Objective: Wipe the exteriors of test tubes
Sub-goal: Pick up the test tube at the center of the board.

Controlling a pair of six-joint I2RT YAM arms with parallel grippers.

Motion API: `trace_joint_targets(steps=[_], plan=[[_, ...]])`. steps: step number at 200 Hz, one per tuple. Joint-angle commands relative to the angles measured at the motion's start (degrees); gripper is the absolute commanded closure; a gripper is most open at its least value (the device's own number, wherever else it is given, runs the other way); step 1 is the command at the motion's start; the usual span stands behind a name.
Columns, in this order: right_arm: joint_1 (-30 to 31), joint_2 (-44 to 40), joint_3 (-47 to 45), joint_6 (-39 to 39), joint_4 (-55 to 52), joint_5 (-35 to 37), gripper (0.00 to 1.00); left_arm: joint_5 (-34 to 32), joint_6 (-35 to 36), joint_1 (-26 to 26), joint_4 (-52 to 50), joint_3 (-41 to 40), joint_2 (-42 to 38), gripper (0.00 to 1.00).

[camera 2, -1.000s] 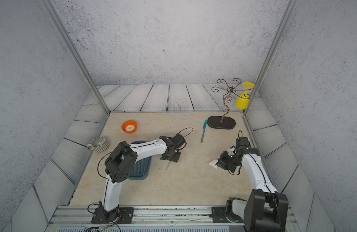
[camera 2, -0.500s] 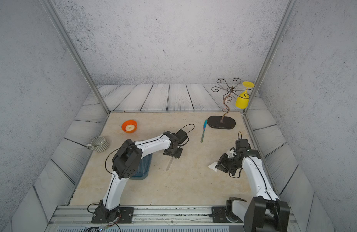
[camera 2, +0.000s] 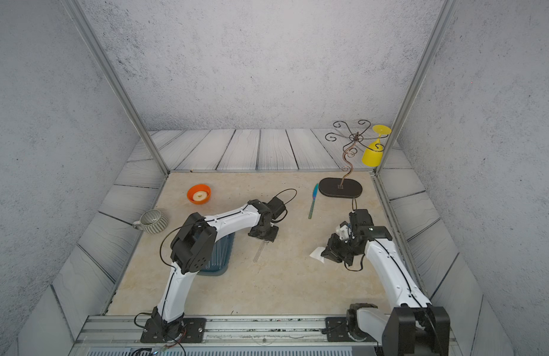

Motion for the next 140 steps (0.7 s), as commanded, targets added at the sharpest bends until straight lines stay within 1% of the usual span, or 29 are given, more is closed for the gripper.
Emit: trace_joint_targets(steps=[1, 31, 42, 77, 115, 140], plan=[[5.3, 1.0, 2.4, 2.8, 4.8, -2.3, 0.95, 4.9, -0.3, 1.8, -6.1, 2.2, -5.9, 0.87], [12.1, 3.1, 4.6, 5.4, 12.9, -5.6, 0.94, 9.8, -2.3, 3.4, -9.6, 2.9, -11.9, 0.87], [15.1, 4.8, 7.0, 5.5, 14.7, -6.4, 0.94, 11.8, -3.4, 4.0, -10.3, 2.8, -14.0, 0.87], [22.9, 9.4, 13.4, 5.7, 18.1, -5.5, 0.94, 18.5, -8.0, 6.0, -10.8, 2.1, -19.6, 0.87], [26.7, 12.8, 18.4, 8.7, 23.9, -4.5, 0.94, 24.1, -13.3, 7.9, -8.2, 1.0, -23.6, 0.87], [29.0, 16.0, 22.0, 8.2, 24.1, -5.0, 0.94, 28.0, -17.1, 8.9, -3.8, -0.9, -25.7, 0.87]])
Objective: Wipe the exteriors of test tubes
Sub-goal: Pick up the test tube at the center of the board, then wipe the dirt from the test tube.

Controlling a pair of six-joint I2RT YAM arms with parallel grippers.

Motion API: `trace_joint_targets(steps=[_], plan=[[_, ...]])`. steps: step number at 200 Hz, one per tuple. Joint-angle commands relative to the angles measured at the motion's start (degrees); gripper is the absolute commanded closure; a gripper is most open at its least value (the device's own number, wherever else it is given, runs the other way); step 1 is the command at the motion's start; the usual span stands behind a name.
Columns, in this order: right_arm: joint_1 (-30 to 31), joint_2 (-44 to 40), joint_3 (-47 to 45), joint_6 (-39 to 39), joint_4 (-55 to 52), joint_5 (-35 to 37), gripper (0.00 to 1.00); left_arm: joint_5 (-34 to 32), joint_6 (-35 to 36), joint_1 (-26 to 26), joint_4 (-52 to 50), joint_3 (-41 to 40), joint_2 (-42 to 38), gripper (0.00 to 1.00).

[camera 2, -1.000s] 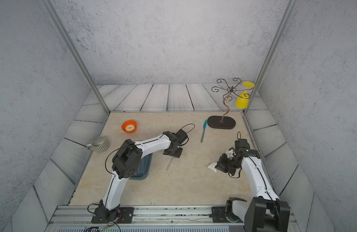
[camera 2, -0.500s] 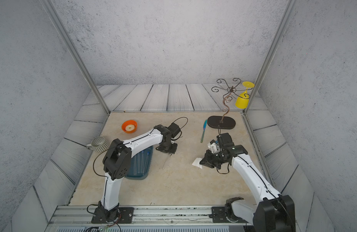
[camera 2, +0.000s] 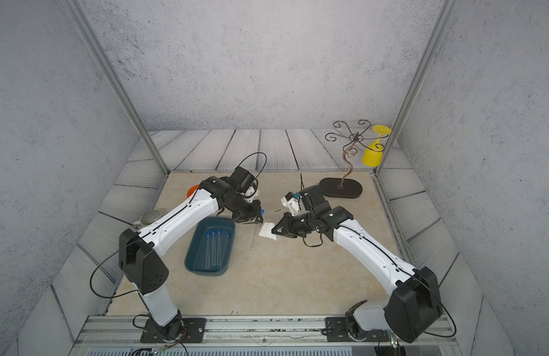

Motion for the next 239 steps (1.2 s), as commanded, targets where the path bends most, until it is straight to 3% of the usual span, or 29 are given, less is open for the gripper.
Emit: trace_joint_targets(steps=[1, 116, 195, 239], plan=[[1.9, 3.2, 3.2, 0.6, 2.2, -0.4, 0.94, 5.6, -5.0, 1.0, 3.4, -1.8, -2.4, 0.87], [2.5, 8.1, 1.4, -0.2, 3.2, -0.6, 0.95, 6.9, -5.3, 2.7, 3.7, -2.6, -6.4, 0.86], [3.4, 11.1, 2.4, 0.1, 3.9, -1.5, 0.95, 10.4, -8.2, 2.7, 9.7, -4.2, -9.8, 0.86], [3.7, 7.1, 0.9, 1.8, 6.8, -2.6, 0.95, 8.4, -6.4, 2.8, 9.5, -7.0, -10.2, 0.86]])
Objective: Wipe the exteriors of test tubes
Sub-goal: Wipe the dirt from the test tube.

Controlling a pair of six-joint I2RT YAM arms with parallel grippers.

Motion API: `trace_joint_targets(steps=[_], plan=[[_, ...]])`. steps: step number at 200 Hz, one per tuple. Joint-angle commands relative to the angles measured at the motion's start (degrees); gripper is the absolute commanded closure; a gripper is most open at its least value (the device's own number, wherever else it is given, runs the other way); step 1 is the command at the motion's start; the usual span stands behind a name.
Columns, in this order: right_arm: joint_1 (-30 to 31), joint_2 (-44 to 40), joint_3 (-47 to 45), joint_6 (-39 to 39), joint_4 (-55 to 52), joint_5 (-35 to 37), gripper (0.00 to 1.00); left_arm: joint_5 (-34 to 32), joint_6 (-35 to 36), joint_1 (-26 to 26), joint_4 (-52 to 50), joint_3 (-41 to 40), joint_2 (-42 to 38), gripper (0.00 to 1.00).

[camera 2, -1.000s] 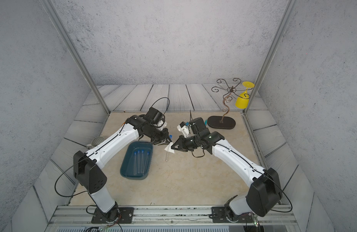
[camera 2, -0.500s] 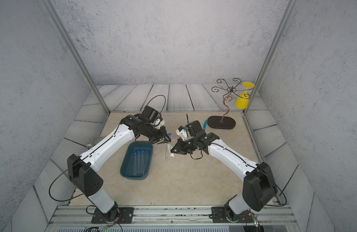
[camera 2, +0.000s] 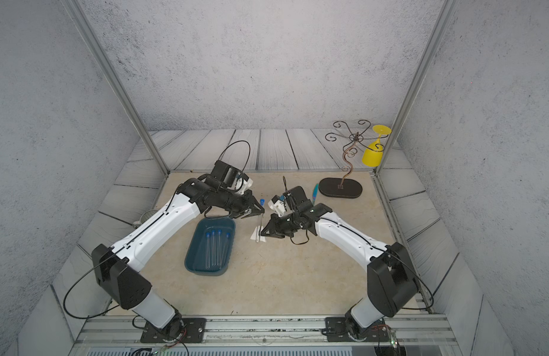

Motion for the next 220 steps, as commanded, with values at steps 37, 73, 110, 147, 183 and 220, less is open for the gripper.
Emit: trace_joint_targets(steps=[37, 73, 110, 147, 183, 220], plan=[[0.3, -7.3, -2.0, 2.7, 3.7, -4.6, 0.95, -1.3, 2.5, 0.8, 0.2, -2.9, -1.0, 0.86], [0.3, -11.2, -4.1, 3.1, 2.7, -5.0, 0.95, -1.6, 4.0, 1.1, -0.7, -2.1, -0.4, 0.86], [0.3, -11.9, -4.1, 4.3, 3.1, -6.3, 0.95, -1.5, 5.1, 1.3, -1.5, -1.3, 0.4, 0.86], [0.8, -9.5, -0.6, 4.6, 3.5, -7.0, 0.94, -1.0, 5.1, 1.3, -1.0, -1.6, 0.7, 0.86], [2.0, -7.0, 3.0, 4.7, 3.8, -7.2, 0.95, -1.1, 5.2, 1.3, -1.3, -1.5, 0.7, 0.86], [2.3, -7.3, 1.0, 3.7, 2.8, -5.9, 0.94, -1.3, 5.7, 1.3, -2.3, -0.1, 0.3, 0.86]])
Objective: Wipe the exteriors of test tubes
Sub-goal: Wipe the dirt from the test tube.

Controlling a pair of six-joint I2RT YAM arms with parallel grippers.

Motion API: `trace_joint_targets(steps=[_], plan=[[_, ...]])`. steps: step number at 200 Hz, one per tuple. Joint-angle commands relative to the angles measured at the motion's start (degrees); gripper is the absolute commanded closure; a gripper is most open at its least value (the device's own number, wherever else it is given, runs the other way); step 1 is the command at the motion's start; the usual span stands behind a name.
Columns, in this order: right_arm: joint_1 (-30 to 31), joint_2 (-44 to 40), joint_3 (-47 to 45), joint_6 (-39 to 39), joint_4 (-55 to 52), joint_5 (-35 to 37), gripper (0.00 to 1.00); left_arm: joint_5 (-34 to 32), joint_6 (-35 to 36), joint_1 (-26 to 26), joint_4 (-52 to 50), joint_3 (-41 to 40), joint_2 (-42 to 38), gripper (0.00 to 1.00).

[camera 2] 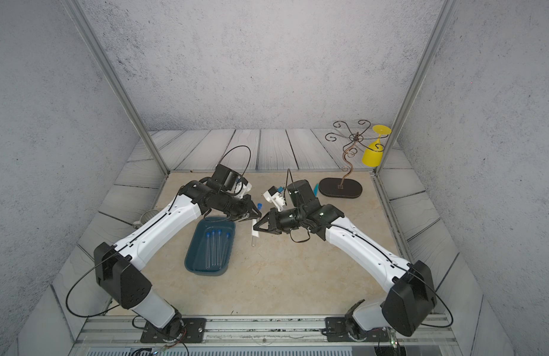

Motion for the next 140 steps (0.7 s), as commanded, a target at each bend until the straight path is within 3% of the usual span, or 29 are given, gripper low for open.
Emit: trace_joint_targets(steps=[1, 64, 140], plan=[[0.3, 0.9, -0.9, -0.7, -1.1, 0.3, 0.94, 0.0, 1.4, 0.4, -1.4, 2.4, 0.1, 0.86], [0.1, 0.6, -4.6, -1.3, -1.4, 2.7, 0.95, 0.4, 1.3, 0.4, -2.1, 3.7, -0.5, 0.86], [-0.1, 4.9, 0.6, -3.0, -2.1, 2.7, 0.95, 1.7, 0.7, 0.3, -1.2, 2.6, -1.1, 0.86]])
